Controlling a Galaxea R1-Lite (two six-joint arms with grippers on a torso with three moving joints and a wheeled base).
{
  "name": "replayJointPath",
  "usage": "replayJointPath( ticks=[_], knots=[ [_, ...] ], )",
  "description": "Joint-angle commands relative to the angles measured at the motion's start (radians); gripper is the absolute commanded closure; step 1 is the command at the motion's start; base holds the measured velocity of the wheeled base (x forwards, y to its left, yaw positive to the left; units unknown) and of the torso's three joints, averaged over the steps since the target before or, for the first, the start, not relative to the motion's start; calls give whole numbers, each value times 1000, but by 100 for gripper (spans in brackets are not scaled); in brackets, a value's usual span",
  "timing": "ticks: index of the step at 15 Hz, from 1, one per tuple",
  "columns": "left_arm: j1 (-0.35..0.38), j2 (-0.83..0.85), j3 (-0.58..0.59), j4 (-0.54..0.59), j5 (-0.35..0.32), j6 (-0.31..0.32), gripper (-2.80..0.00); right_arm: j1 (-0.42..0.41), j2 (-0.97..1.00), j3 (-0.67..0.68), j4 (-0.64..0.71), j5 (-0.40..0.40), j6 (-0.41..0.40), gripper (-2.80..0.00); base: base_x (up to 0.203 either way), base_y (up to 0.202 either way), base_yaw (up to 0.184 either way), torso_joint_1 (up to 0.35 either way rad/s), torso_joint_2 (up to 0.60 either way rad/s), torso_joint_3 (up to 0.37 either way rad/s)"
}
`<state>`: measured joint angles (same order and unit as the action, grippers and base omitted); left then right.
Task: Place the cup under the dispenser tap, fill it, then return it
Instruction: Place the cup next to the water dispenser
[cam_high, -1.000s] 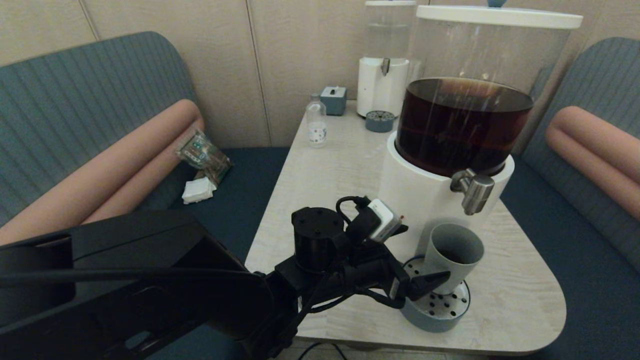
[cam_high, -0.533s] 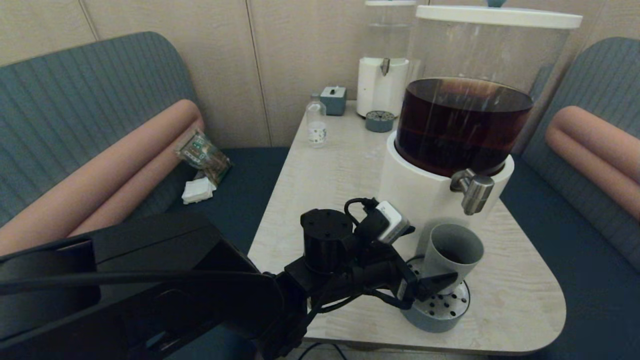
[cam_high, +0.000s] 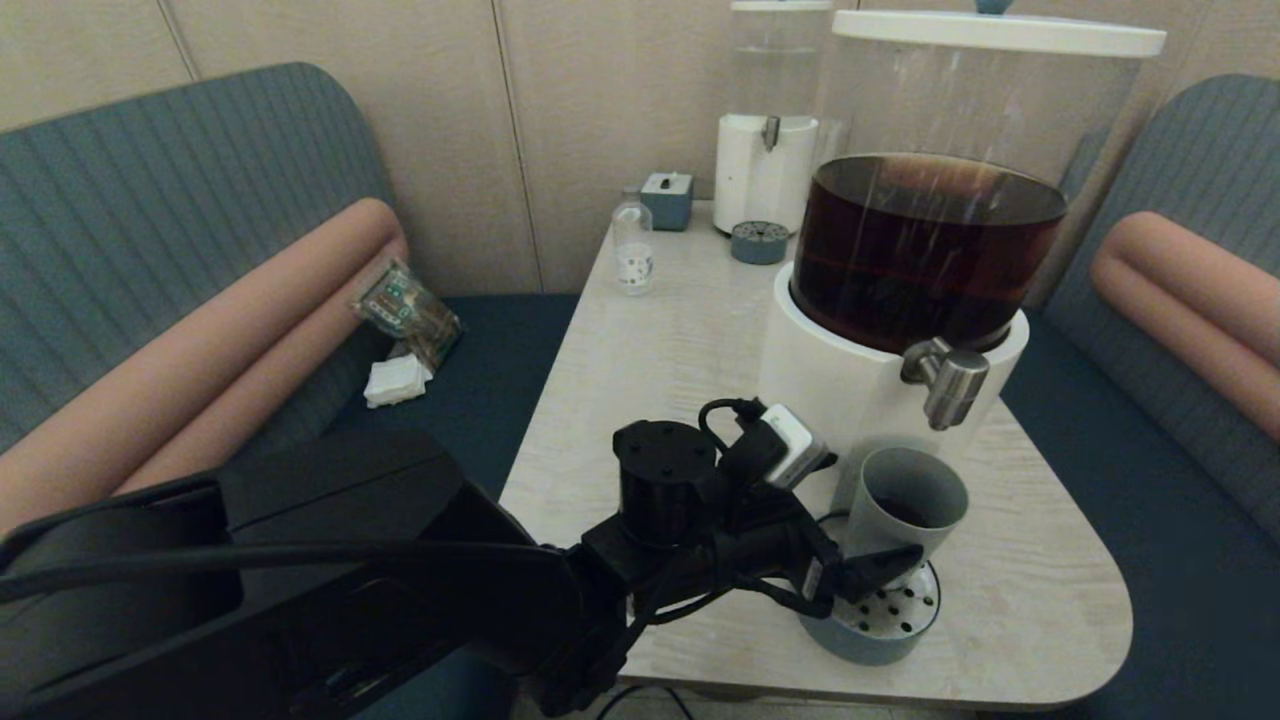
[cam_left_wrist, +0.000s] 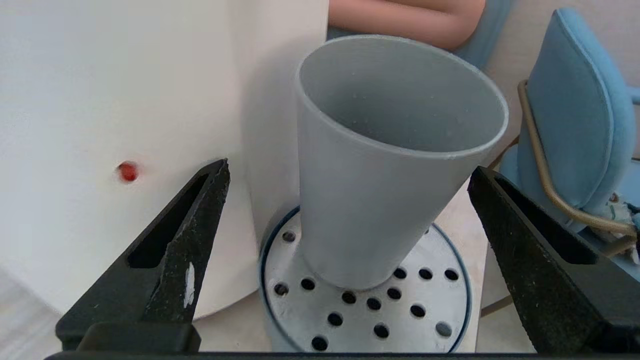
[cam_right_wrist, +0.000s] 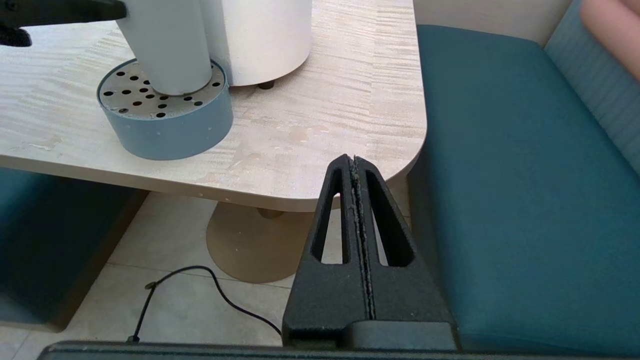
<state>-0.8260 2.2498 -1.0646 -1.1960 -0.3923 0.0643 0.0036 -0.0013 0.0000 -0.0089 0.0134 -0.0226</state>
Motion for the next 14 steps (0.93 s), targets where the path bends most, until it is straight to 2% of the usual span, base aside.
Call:
replayJointPath(
  ticks=[1,14],
  knots=[
    [-3,12,-10,-5,-2,1,-280,0,1,0,0,0,0,0,0,0,0,0,0,0],
    [-13,96,-117,-4,-42,2,-280,1,1,0,0,0,0,0,0,0,0,0,0,0]
  ],
)
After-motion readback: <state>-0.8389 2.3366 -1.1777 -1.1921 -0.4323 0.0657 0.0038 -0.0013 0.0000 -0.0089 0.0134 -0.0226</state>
